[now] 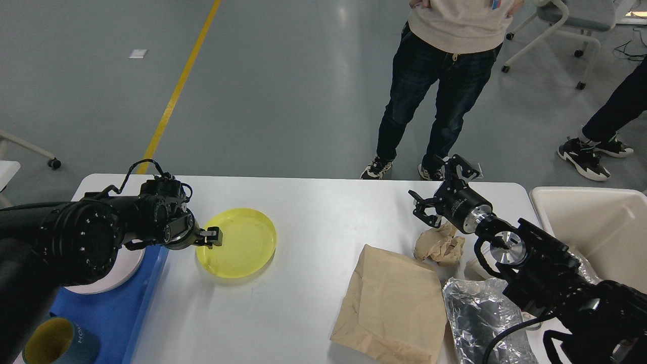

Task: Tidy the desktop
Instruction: 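Grip the yellow plate rim with the left gripper and lift it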

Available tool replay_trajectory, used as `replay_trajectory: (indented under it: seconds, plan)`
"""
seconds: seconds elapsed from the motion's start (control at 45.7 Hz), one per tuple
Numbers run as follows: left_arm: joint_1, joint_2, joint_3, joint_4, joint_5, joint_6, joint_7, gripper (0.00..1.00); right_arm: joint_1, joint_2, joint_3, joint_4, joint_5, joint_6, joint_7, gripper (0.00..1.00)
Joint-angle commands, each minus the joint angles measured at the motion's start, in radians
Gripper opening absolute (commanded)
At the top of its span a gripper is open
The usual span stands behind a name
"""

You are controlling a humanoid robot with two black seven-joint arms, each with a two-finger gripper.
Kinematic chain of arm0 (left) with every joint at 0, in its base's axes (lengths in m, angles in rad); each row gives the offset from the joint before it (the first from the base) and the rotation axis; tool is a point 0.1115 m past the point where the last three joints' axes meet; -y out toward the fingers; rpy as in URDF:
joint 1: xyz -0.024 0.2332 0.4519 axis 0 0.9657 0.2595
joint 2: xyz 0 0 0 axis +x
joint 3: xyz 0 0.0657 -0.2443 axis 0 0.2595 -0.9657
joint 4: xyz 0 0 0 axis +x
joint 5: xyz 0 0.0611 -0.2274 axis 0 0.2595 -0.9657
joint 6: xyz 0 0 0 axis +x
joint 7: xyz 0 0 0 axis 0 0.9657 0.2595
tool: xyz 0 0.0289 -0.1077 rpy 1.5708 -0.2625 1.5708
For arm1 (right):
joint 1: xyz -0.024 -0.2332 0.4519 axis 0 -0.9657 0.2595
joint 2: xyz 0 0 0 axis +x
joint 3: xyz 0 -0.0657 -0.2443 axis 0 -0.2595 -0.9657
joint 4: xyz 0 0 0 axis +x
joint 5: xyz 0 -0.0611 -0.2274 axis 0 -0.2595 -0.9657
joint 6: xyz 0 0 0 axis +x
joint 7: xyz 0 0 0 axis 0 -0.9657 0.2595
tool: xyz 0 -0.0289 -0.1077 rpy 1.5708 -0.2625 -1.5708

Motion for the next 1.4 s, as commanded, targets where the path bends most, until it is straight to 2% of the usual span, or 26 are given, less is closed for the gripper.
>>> replay_trajectory:
  seconds: [0.0,0.109,0.241,0.306,0.46,0.635,0.722,0.81,0.919,1.051,1.16,1.379]
  plan:
    - [0.017,-0.001,-0.040,0.002,0.000,-0.003,0.000,0.88,0.000,0.000,0.000,0.000,0.000,0.000,0.000,1.00]
    - [0.029,0.001,-0.048,0.002,0.000,-0.029,-0.002,0.81,0.000,0.000,0.000,0.000,0.000,0.000,0.000,1.00]
    - [0.031,0.004,-0.048,0.002,0.000,-0.071,-0.011,0.65,0.000,0.000,0.000,0.000,0.000,0.000,0.000,1.00]
    - [0.031,0.002,-0.050,0.004,0.000,-0.097,-0.012,0.59,0.000,0.000,0.000,0.000,0.000,0.000,0.000,1.00]
    - [0.032,-0.001,-0.050,0.014,0.000,-0.109,-0.014,0.54,0.000,0.000,0.000,0.000,0.000,0.000,0.000,1.00]
    - [0.035,-0.001,-0.050,0.014,0.000,-0.129,-0.014,0.52,0.000,0.000,0.000,0.000,0.000,0.000,0.000,1.00]
    - [0.037,-0.001,-0.050,0.014,0.000,-0.137,-0.014,0.47,0.000,0.000,0.000,0.000,0.000,0.000,0.000,1.00]
    - [0.040,-0.001,-0.050,0.014,0.000,-0.170,-0.014,0.36,0.000,0.000,0.000,0.000,0.000,0.000,0.000,1.00]
    - [0.045,-0.001,-0.050,0.014,0.000,-0.238,-0.012,0.17,0.000,0.000,0.000,0.000,0.000,0.000,0.000,1.00]
    - [0.045,0.001,-0.050,0.014,0.000,-0.261,-0.011,0.13,0.001,0.000,0.000,0.000,0.000,0.000,0.000,1.00]
    - [0.043,0.002,-0.048,0.014,0.000,-0.287,-0.005,0.00,0.001,0.000,0.000,0.000,0.000,0.000,0.000,1.00]
    - [0.023,0.013,-0.047,0.014,0.000,-0.318,-0.005,0.00,0.000,0.000,0.000,0.000,0.000,0.000,0.000,1.00]
